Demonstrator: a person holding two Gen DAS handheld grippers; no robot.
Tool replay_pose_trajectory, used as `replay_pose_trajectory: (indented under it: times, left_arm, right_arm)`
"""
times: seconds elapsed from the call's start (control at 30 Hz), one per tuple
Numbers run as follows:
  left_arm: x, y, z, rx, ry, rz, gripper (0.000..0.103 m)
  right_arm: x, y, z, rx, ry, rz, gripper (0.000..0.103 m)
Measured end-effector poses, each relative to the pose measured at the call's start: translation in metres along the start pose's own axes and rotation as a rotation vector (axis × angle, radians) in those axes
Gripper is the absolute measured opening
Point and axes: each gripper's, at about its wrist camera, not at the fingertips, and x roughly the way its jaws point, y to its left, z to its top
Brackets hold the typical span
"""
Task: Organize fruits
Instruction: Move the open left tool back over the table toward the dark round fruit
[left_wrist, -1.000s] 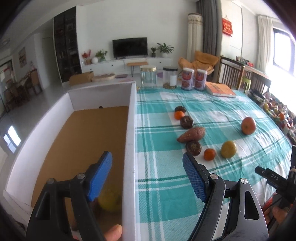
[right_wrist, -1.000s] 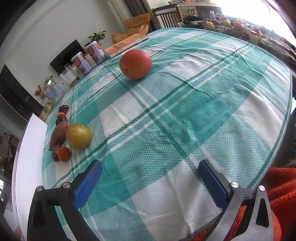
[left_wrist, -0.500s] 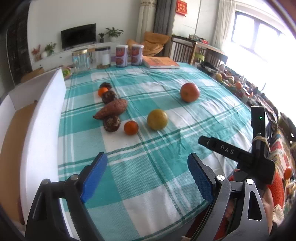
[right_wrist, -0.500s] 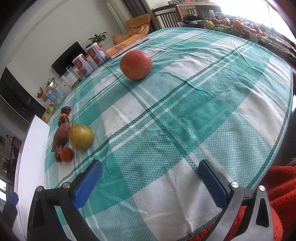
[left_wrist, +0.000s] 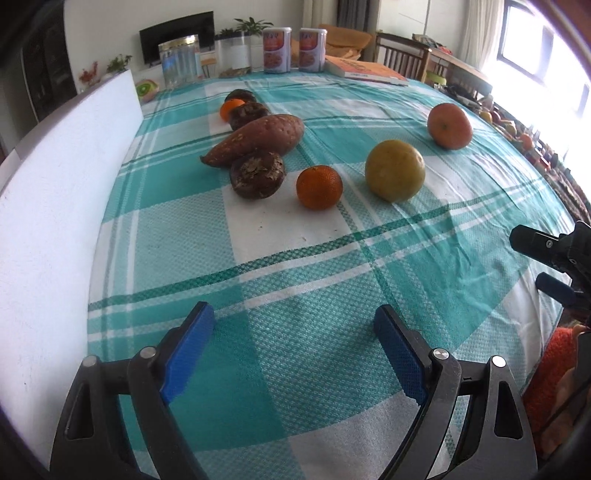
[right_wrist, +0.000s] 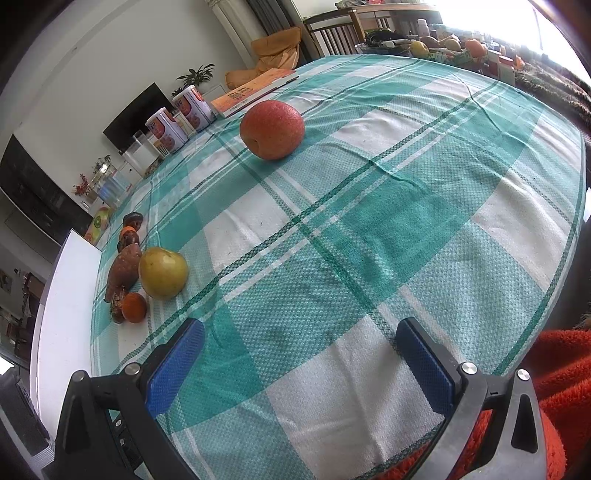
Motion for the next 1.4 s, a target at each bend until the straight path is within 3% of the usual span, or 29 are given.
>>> replay_pose_trajectory:
  times: [0.4,1.4]
  left_arm:
    - [0.0007,-0.0012,-0.0035,0.018,-0.041,0.015,0.092]
    - [0.0012,-0.0024,-0.0048,0.019,-0.047,0.019,0.094]
  right_arm:
    - [0.0008,0.0006,0.0007,-0.002,0.001,-0.002,0.103]
    - [0.0001,-0.0031,0.0026,0.025,0.01,0.024,0.103]
